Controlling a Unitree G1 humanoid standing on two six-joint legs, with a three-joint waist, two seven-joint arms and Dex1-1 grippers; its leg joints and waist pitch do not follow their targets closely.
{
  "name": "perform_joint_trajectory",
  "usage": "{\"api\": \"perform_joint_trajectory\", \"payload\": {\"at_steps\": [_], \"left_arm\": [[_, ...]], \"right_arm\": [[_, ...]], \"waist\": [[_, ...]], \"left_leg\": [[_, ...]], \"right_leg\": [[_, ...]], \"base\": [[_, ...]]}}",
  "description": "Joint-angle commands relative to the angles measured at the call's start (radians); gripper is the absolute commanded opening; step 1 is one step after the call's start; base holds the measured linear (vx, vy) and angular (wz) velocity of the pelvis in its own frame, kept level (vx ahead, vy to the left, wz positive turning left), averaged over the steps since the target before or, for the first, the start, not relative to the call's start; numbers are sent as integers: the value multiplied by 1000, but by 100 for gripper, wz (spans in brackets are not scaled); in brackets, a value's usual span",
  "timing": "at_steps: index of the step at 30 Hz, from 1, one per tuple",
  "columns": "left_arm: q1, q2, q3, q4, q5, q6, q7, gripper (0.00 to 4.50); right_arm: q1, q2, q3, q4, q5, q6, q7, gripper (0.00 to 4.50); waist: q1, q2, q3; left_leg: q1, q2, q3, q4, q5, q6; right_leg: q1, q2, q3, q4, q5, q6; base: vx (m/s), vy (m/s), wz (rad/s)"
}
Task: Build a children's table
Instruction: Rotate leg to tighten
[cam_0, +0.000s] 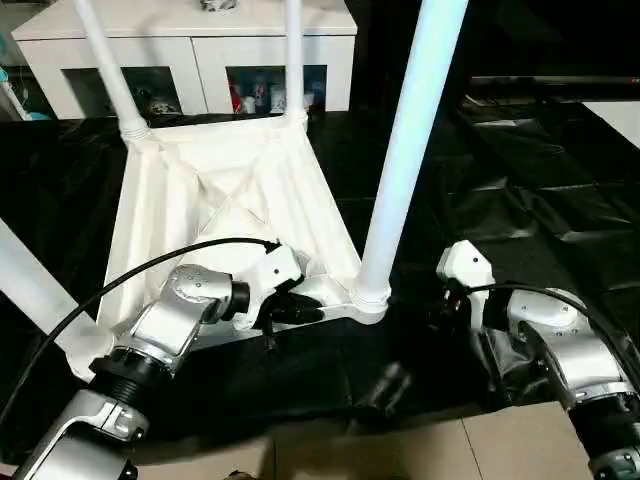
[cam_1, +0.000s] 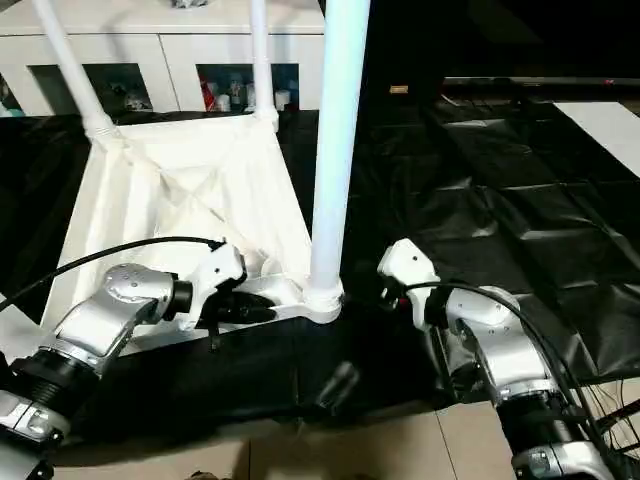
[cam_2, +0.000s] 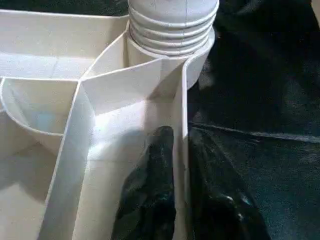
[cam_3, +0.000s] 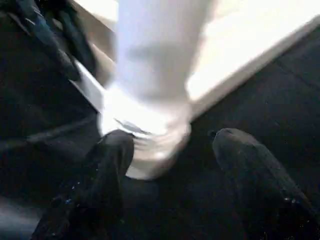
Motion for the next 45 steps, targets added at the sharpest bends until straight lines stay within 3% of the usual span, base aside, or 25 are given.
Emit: {"api": "perform_joint_trajectory", "payload": {"at_steps": [1,8,13,14,25,28,35,42,43,45], "left_arm": [[11,0,-28,14,20,18,2,21],[21,-7,-34,-6,16,30,-9,4],[24,-10,-35,-12,19,30,-4,0],[24,-11,-35,-12,20,30,-4,0],[24,-11,-38,-12,24,27,-5,0],[28,-11,-38,-18,24,30,-5,0],[32,-6,-38,-22,24,34,-10,0],[31,-2,-38,-21,27,37,-14,0],[31,-1,-38,-23,27,39,-16,0],[31,0,-38,-23,27,40,-17,0]], "right_arm": [[-2,11,14,-13,4,-8,0,301],[-19,44,3,2,29,18,-5,301],[-34,53,6,35,31,26,-8,338],[-36,55,14,40,23,17,-9,362],[-64,88,11,93,32,2,-9,362],[-69,91,13,108,32,-10,-8,362],[-72,99,15,123,36,-14,2,291],[-69,99,16,134,31,-24,7,270],[-66,99,18,135,30,-26,8,269],[-64,101,19,136,30,-26,7,269]], "waist": [[6,-5,-70],[9,-7,-69],[9,-6,-69],[9,-6,-70],[12,-14,-70],[15,-11,-71],[16,-13,-71],[16,-12,-71],[17,-7,-71],[16,-10,-71]], "left_leg": [[18,19,-15,-68,-262,47],[20,20,-15,-69,-273,40],[20,21,-15,-69,-266,40],[20,21,-15,-69,-262,39],[19,20,-14,-68,-252,43],[20,21,-13,-68,-235,47],[18,20,-13,-68,-239,45],[19,20,-13,-68,-244,43],[20,20,-14,-69,-245,41],[19,20,-14,-68,-245,41]], "right_leg": [[46,-42,21,-74,-175,-241],[43,-43,22,-77,-214,-231],[43,-43,22,-76,-206,-234],[44,-44,22,-75,-202,-234],[43,-45,22,-75,-213,-226],[43,-45,22,-72,-186,-232],[44,-45,22,-73,-205,-225],[43,-45,22,-74,-205,-225],[43,-45,22,-73,-201,-226],[44,-44,22,-73,-193,-228]], "base": [[0,0,0],[0,0,0],[0,0,0],[0,0,0],[0,0,0],[0,0,0],[0,0,0],[0,0,0],[0,0,0],[0,0,0]]}}
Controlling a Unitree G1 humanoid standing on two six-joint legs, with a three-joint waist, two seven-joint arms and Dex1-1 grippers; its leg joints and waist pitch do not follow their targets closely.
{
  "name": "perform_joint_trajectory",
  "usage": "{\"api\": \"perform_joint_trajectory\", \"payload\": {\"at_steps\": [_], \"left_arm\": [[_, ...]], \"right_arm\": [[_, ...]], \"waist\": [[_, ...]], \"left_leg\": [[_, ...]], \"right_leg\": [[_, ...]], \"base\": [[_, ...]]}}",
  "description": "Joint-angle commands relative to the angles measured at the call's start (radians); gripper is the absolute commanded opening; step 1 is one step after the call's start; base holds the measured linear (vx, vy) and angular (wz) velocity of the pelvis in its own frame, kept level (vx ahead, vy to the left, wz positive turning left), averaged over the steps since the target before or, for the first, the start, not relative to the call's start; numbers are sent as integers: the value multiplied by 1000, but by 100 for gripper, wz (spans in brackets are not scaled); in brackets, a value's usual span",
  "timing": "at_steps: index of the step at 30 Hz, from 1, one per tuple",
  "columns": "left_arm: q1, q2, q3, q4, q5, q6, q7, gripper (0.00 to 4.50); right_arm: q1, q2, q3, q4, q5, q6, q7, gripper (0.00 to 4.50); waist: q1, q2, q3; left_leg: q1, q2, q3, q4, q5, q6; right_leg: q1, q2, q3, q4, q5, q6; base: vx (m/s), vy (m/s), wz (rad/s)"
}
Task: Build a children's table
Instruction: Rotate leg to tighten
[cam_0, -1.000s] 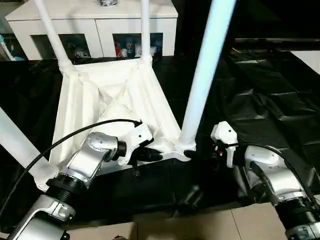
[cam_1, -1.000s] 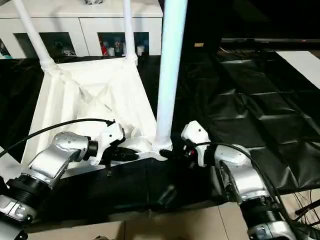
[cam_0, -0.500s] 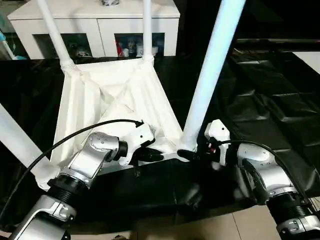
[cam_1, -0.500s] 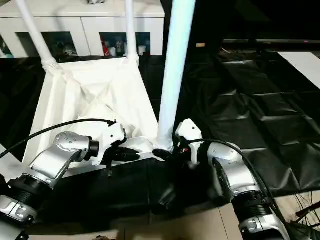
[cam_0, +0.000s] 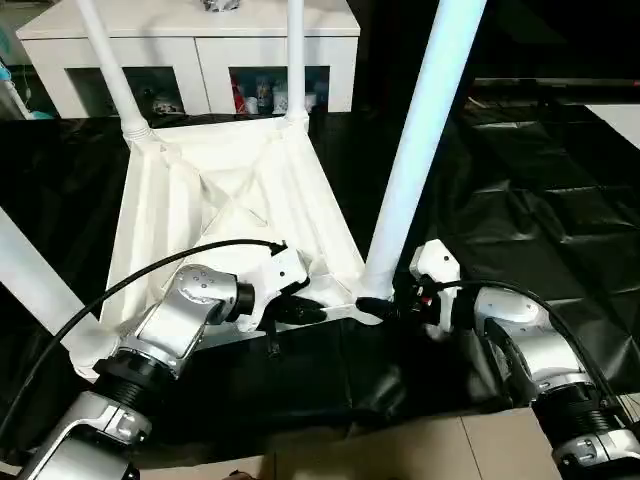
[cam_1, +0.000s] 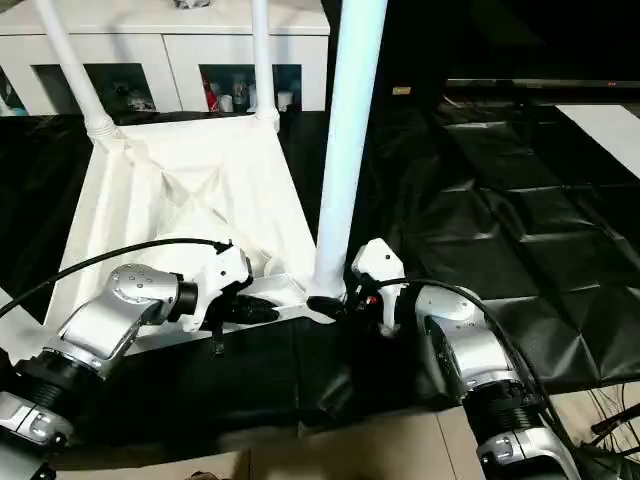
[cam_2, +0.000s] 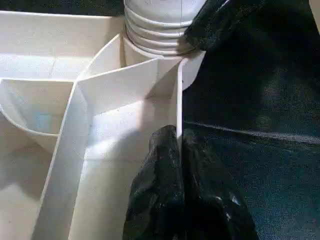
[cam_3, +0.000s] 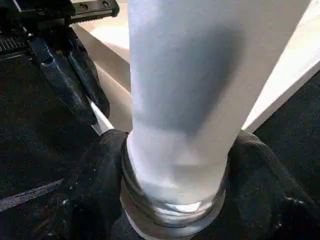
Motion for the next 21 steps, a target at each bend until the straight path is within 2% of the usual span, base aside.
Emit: {"api": "perform_joint_trajectory", "payload": {"at_steps": [1,3,4,6,7,8,9,11,12,13,15,17,19,20,21], "left_arm": [[22,10,-28,11,15,19,-14,0],[22,8,-25,12,14,22,-9,0],[18,-2,-13,21,12,33,14,0],[11,-14,-4,35,13,43,38,0],[-4,-35,8,66,21,48,82,0],[-7,-39,9,73,23,48,90,0],[-17,-54,19,93,25,61,120,0],[-43,-92,37,142,33,77,193,0],[-62,-122,51,175,35,86,244,0],[-74,-142,59,196,36,89,275,0],[-101,-192,84,241,35,92,360,0],[-127,-239,99,282,39,89,432,0],[-152,-289,114,329,41,79,508,0],[-166,-320,120,355,41,70,546,0],[-173,-337,123,370,42,65,565,0]], "right_arm": [[1,4,1,13,8,-4,11,269],[3,8,1,13,6,-3,3,268],[3,29,-6,24,-6,-1,-51,267],[-3,49,-13,43,-20,3,-106,267],[-17,88,-27,84,-41,31,-209,267],[-20,96,-30,93,-44,39,-229,267],[-25,113,-32,109,-55,35,-270,267],[-37,158,-42,146,-67,43,-359,267],[-50,188,-48,174,-79,46,-430,267],[-60,210,-55,195,-82,54,-475,267],[-85,255,-67,241,-98,65,-585,267],[-115,297,-84,289,-108,73,-689,266],[-151,344,-109,344,-101,88,-786,266],[-173,374,-128,372,-87,98,-836,266],[-184,389,-139,388,-82,101,-863,266]], "waist": [[3,-7,-69],[3,-7,-69],[3,-2,-69],[1,-4,-67],[-3,-4,-64],[-9,-4,-61],[-14,-4,-61],[-17,-1,-59],[-22,-4,-54],[-24,-5,-52],[-29,-5,-51],[-29,-5,-53],[-34,-6,-53],[-35,-9,-53],[-37,-6,-54]], "left_leg": [[19,20,-13,-69,-247,42],[20,20,-14,-69,-249,42],[20,20,-14,-69,-250,39],[19,20,-14,-71,-258,34],[19,19,-15,-73,-273,24],[22,17,-16,-76,-309,8],[21,15,-20,-78,-335,-6],[24,16,-22,-80,-364,-18],[28,14,-22,-81,-397,-25],[32,10,-25,-81,-423,-34],[32,10,-30,-83,-439,-38],[41,7,-33,-81,-466,-38],[39,5,-34,-83,-473,-35],[40,4,-36,-84,-479,-30],[41,4,-37,-85,-486,-26]], "right_leg": [[42,-44,22,-72,-194,-229],[42,-44,22,-73,-198,-229],[42,-44,22,-73,-197,-230],[41,-44,22,-74,-204,-229],[39,-44,21,-76,-231,-226],[36,-43,20,-83,-292,-215],[39,-44,18,-84,-348,-196],[33,-45,19,-91,-394,-175],[28,-44,17,-98,-438,-165],[26,-45,15,-103,-495,-150],[25,-47,13,-110,-536,-130],[18,-45,11,-117,-555,-119],[16,-43,11,-117,-545,-116],[16,-43,11,-118,-539,-113],[15,-43,10,-119,-529,-114]], "base": [[0,0,0],[0,0,0],[0,0,0],[0,0,0],[0,0,0],[0,0,0],[0,0,0],[0,0,0],[0,0,0],[0,0,0],[0,0,0],[0,0,0],[0,0,0],[0,0,0],[0,0,0]]}}
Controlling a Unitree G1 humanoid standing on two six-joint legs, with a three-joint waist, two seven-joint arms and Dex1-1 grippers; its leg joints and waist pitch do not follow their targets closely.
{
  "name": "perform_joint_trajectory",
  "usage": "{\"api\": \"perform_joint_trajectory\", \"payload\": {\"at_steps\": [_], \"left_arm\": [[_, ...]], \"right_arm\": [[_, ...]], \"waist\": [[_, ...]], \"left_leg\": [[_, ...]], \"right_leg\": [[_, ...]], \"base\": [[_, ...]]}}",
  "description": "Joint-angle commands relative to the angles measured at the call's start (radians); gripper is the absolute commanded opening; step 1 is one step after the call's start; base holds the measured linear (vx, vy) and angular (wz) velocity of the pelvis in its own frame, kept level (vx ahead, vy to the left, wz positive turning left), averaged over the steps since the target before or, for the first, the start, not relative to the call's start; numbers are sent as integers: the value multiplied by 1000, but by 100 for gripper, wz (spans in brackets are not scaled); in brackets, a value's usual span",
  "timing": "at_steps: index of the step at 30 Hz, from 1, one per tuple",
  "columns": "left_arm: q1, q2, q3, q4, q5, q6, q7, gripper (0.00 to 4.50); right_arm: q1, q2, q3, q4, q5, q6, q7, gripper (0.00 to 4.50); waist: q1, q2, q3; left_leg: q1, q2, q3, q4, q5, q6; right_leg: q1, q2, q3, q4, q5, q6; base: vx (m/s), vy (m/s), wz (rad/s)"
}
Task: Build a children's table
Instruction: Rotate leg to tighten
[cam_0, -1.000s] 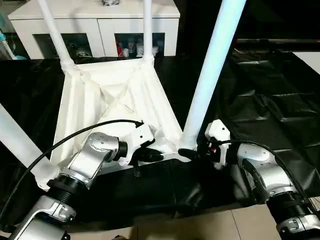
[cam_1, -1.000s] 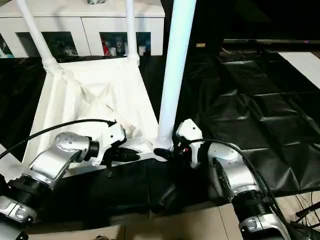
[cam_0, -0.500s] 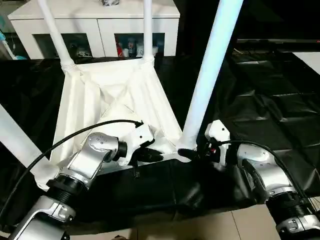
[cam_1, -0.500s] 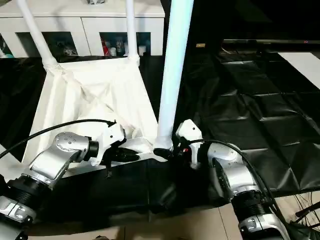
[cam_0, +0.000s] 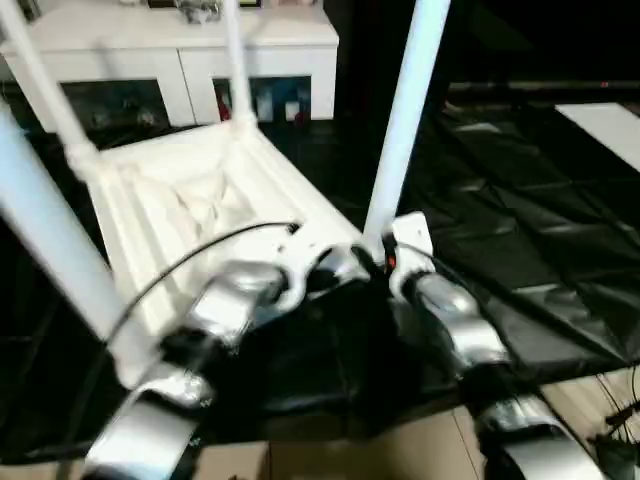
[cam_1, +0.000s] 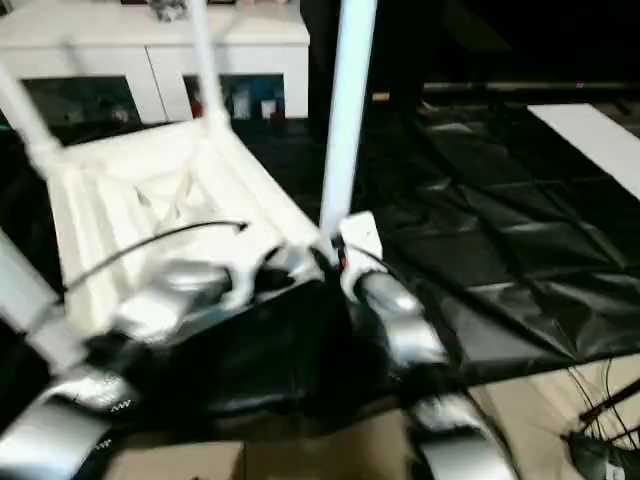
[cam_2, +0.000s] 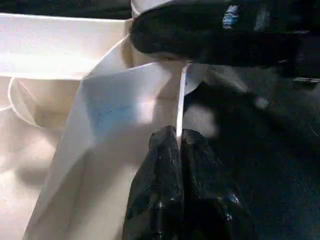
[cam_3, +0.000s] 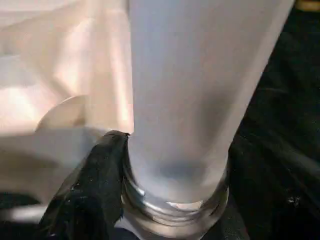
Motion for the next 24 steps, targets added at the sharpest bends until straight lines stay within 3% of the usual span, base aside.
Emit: {"api": "perform_joint_trajectory", "payload": {"at_steps": [1,3,5,9,11,13,15,18,21,22,24], "left_arm": [[-9,-60,29,73,-10,-20,101,0],[-19,-73,27,90,-6,-28,108,0],[-25,-75,27,99,-2,-35,109,0],[-31,-66,28,116,6,-47,100,0],[-27,-55,23,115,12,-50,81,0],[-21,-42,17,111,17,-51,59,0],[-18,-37,14,108,19,-52,51,0],[4,0,-17,70,29,-77,-19,0],[42,46,-53,10,35,-103,-103,0],[59,64,-55,-20,28,-94,-131,0],[78,85,-57,-52,20,-87,-161,0]], "right_arm": [[-7,68,-19,88,35,48,-60,266],[-26,89,-35,111,48,50,-72,266],[-39,89,-6,127,9,24,-80,266],[-50,89,1,152,-16,-23,-91,266],[-50,94,-36,144,31,-24,-40,322],[-51,89,-52,134,45,-36,-10,322],[-51,85,-52,130,44,-42,-1,354],[-45,51,-26,106,14,-79,32,379],[-24,9,-4,44,8,-110,106,403],[-9,-22,20,6,9,-114,185,409],[10,-60,52,-39,8,-114,283,415]], "waist": [[-2,-8,-51],[-4,-5,-53],[-3,-6,-55],[-3,-11,-55],[-4,-12,-54],[-4,-13,-54],[-7,-14,-53],[-8,-14,-52],[-3,-16,-51],[-3,-14,-53],[4,-12,-54]], "left_leg": [[25,16,-27,-84,-486,-20],[24,18,-27,-87,-480,-13],[18,19,-26,-92,-463,-5],[18,16,-22,-91,-467,5],[19,16,-22,-91,-468,17],[16,16,-23,-92,-463,24],[10,17,-26,-95,-468,24],[4,18,-29,-99,-461,22],[8,21,-26,-98,-458,29],[11,21,-23,-96,-447,32],[9,23,-20,-96,-418,45]], "right_leg": [[7,-37,8,-110,-517,-120],[10,-38,9,-108,-474,-132],[15,-39,10,-105,-410,-147],[14,-42,11,-107,-424,-149],[14,-45,11,-111,-454,-138],[14,-46,11,-112,-465,-130],[16,-47,9,-113,-485,-125],[18,-49,8,-113,-497,-119],[15,-50,12,-118,-505,-114],[10,-51,15,-117,-490,-124],[14,-49,17,-112,-436,-140]], "base": [[0,0,0],[0,0,0],[0,0,0],[0,0,0],[0,0,0],[0,0,0],[0,0,0],[0,0,0],[0,0,0],[0,0,0],[0,0,0]]}}
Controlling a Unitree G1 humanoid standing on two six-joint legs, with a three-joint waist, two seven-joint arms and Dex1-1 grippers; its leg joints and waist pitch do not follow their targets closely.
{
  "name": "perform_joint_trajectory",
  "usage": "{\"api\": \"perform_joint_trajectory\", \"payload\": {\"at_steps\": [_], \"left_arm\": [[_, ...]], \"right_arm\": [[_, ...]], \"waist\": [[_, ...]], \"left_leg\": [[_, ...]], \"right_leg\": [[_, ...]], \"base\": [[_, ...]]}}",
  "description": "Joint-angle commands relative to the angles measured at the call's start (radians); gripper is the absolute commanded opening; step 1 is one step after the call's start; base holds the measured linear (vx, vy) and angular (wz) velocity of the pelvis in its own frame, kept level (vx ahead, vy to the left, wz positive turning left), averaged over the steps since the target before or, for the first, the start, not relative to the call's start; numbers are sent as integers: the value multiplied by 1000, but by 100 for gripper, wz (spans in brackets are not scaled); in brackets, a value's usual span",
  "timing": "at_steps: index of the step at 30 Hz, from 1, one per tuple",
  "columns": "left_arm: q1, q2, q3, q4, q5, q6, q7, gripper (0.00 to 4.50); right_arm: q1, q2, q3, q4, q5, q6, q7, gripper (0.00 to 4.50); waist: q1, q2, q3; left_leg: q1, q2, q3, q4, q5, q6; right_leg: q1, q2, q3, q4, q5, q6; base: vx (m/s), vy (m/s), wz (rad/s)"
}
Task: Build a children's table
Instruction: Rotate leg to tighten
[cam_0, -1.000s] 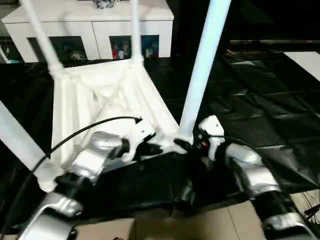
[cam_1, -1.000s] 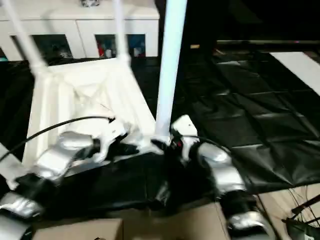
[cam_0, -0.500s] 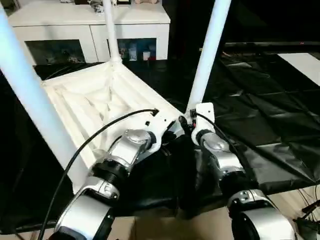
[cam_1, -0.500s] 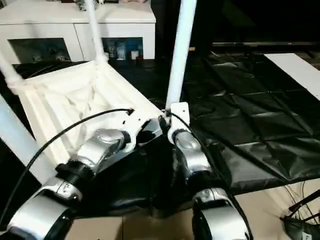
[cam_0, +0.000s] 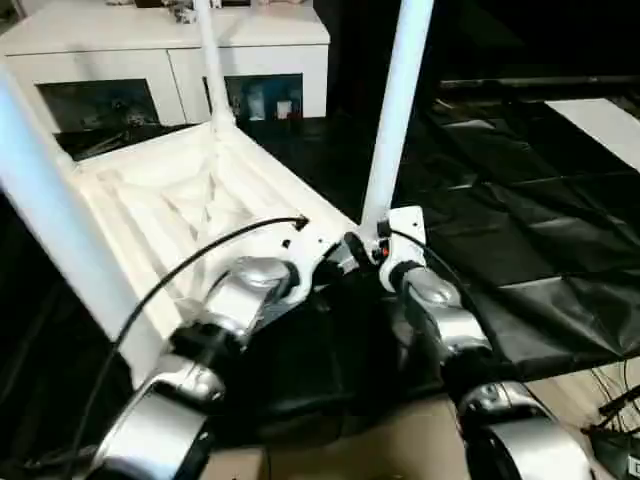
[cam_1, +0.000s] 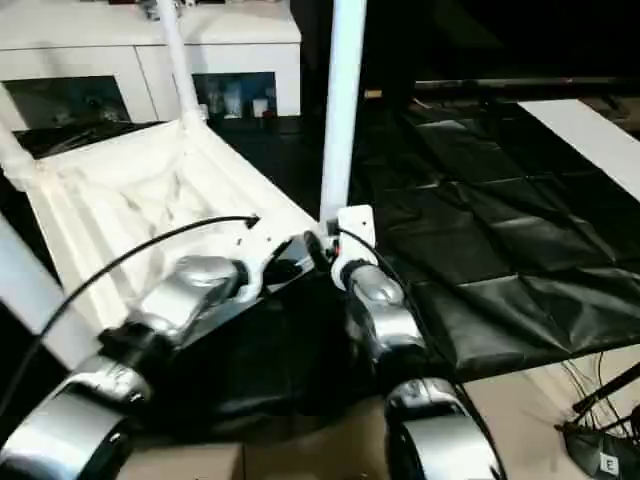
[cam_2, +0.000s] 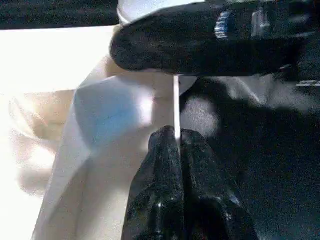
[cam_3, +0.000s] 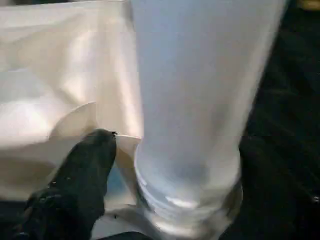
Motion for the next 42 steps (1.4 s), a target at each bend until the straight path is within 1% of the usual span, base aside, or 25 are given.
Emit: {"api": "perform_joint_trajectory", "payload": {"at_steps": [1,3,4,5,6,7,8,9,10,11,12,13,16,17,21,24,28,31,33,34,35,36,37,41,42], "left_arm": [[39,9,-31,-1,-7,-9,-61,0],[52,27,-38,-21,-10,-24,-91,0],[80,74,-41,-73,-24,-31,-151,0],[92,93,-40,-97,-34,-32,-179,0],[92,93,-40,-97,-34,-32,-179,0],[108,119,-42,-132,-49,-55,-226,0],[127,147,-44,-175,-73,-64,-283,0],[139,164,-46,-202,-88,-68,-318,0],[146,174,-46,-219,-97,-69,-339,0],[156,188,-45,-244,-104,-61,-357,0],[156,188,-45,-244,-104,-61,-357,0],[166,203,-40,-275,-110,-50,-369,0],[178,214,-35,-309,-121,-36,-389,0],[178,214,-35,-309,-121,-36,-389,0],[191,226,-40,-342,-131,-21,-409,0],[193,227,-42,-348,-132,-18,-412,0],[192,227,-45,-351,-130,-15,-417,0],[194,228,-48,-358,-127,-9,-419,0],[195,229,-51,-360,-125,-6,-420,0],[196,229,-51,-362,-124,-4,-422,0],[196,229,-50,-363,-123,-2,-421,0],[196,228,-50,-364,-122,0,-421,0],[198,229,-51,-365,-121,0,-420,0],[204,232,-52,-371,-121,5,-421,0],[205,232,-53,-372,-121,5,-423,0]], "right_arm": [[0,-16,42,-59,-3,-10,101,422],[16,-45,65,-92,-4,-16,166,437],[65,-127,96,-190,22,-7,327,437],[85,-161,103,-230,38,1,392,437],[85,-161,103,-230,38,1,392,437],[108,-205,113,-271,53,5,462,437],[131,-249,122,-304,69,12,530,437],[145,-276,128,-321,78,14,570,437],[153,-291,132,-332,84,16,594,437],[166,-311,135,-348,92,20,625,437],[166,-311,135,-348,92,20,625,437],[176,-328,135,-355,93,18,646,437],[178,-334,126,-352,96,17,657,437],[178,-334,126,-352,96,17,657,437],[185,-337,125,-374,113,37,677,437],[188,-338,128,-383,127,50,694,413],[192,-329,129,-381,142,57,712,372],[194,-320,133,-376,144,64,722,366],[196,-317,140,-367,138,66,728,340],[197,-318,143,-366,140,70,731,340],[197,-319,143,-366,141,70,731,333],[197,-320,144,-366,142,70,730,329],[196,-320,144,-364,143,69,730,314],[190,-315,139,-358,143,70,735,284],[190,-314,139,-357,142,69,736,276]], "waist": [[8,-9,-51],[9,-9,-52],[11,-11,-52],[17,-10,-53],[22,-10,-53],[23,-8,-53],[26,-14,-55],[30,-12,-58],[30,-11,-58],[28,-12,-60],[27,-13,-61],[30,-10,-63],[32,-10,-69],[31,-10,-68],[31,-8,-64],[30,-8,-63],[30,-8,-65],[32,-11,-66],[32,-10,-66],[32,-10,-67],[32,-16,-68],[33,-12,-67],[33,-15,-67],[32,-12,-66],[32,-18,-68]], "left_leg": [[10,36,-19,-75,-408,45],[6,38,-18,-76,-383,46],[7,39,-18,-76,-381,48],[8,40,-18,-75,-372,52],[6,43,-17,-74,-350,67],[8,43,-15,-74,-345,68],[5,40,-13,-71,-331,74],[4,43,-14,-69,-300,83],[5,43,-13,-68,-286,87],[6,41,-9,-62,-246,102],[2,40,-9,-62,-234,107],[5,42,-8,-60,-220,111],[2,42,-7,-52,-139,138],[1,42,-6,-51,-131,142],[3,43,-7,-54,-173,128],[4,43,-7,-54,-191,114],[3,42,-8,-52,-179,112],[1,41,-8,-50,-154,121],[2,41,-8,-49,-151,124],[3,41,-8,-48,-150,124],[3,42,-7,-47,-143,127],[2,42,-8,-48,-141,129],[3,42,-7,-47,-141,129],[3,42,-8,-47,-164,117],[3,42,-8,-45,-165,118]], "right_leg": [[22,-38,21,-96,-418,-149],[26,-37,22,-89,-368,-170],[29,-36,21,-86,-354,-171],[33,-36,22,-84,-335,-172],[34,-36,25,-80,-292,-183],[31,-36,25,-79,-282,-190],[37,-35,24,-76,-267,-198],[40,-38,25,-70,-226,-206],[40,-37,25,-68,-204,-215],[39,-34,25,-62,-145,-242],[44,-35,23,-59,-129,-247],[43,-36,23,-57,-113,-252],[45,-34,21,-44,-10,-279],[45,-33,20,-43,0,-283],[45,-34,19,-47,-57,-279],[44,-34,20,-49,-82,-273],[46,-35,20,-48,-75,-269],[47,-35,20,-43,-43,-275],[47,-35,19,-43,-45,-277],[47,-35,19,-43,-43,-278],[48,-35,20,-42,-36,-280],[48,-35,19,-41,-38,-282],[47,-35,20,-41,-40,-282],[46,-36,20,-43,-74,-274],[47,-36,20,-43,-77,-272]], "base": [[0,0,0],[0,0,0],[0,0,0],[0,0,0],[52,-1,4],[52,-1,4],[54,-1,3],[57,-5,3],[57,-5,3],[57,-6,5],[0,0,0],[0,0,0],[0,0,0],[0,0,0],[0,0,0],[0,0,0],[0,0,0],[0,0,0],[0,0,0],[0,0,0],[0,0,0],[0,0,0],[0,0,0],[0,0,0],[0,0,0]]}}
